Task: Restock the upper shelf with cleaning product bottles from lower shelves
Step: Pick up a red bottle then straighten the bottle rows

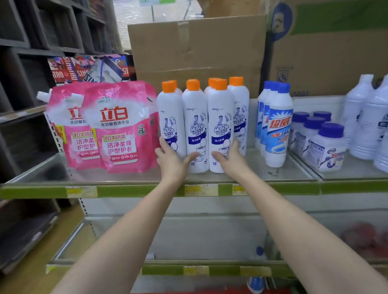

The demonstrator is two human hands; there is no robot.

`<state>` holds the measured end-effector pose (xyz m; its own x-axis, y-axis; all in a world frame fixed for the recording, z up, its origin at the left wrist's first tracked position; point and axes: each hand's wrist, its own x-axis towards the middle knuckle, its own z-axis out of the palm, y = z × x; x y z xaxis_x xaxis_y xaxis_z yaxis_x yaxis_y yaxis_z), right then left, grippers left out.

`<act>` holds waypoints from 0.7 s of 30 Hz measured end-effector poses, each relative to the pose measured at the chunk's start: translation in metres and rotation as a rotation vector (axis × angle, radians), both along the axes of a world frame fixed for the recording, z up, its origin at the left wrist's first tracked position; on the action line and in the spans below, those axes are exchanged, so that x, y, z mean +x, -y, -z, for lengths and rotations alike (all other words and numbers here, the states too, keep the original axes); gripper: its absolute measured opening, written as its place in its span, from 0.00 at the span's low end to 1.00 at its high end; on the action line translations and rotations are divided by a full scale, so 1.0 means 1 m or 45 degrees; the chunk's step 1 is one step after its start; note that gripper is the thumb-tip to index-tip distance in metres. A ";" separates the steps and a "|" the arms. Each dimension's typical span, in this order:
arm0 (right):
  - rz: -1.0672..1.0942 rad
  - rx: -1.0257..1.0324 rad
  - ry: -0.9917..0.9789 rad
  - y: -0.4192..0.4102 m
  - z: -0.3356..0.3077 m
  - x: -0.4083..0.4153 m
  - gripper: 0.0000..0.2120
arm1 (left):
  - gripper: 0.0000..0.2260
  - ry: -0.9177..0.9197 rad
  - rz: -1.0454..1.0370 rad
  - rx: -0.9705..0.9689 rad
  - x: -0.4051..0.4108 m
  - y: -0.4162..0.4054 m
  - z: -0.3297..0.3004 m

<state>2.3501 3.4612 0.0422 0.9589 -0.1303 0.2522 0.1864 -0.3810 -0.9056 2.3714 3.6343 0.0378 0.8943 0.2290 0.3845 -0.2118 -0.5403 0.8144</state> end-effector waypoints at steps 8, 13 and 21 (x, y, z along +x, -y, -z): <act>0.023 0.010 0.046 -0.004 0.000 -0.003 0.29 | 0.35 0.112 0.168 -0.163 0.006 -0.031 0.001; 0.032 -0.004 0.050 -0.004 0.000 -0.003 0.30 | 0.37 0.129 -0.006 -0.168 0.005 -0.023 0.001; 0.028 0.040 0.065 -0.003 0.003 0.000 0.29 | 0.40 0.118 -0.080 -0.134 0.000 -0.018 0.003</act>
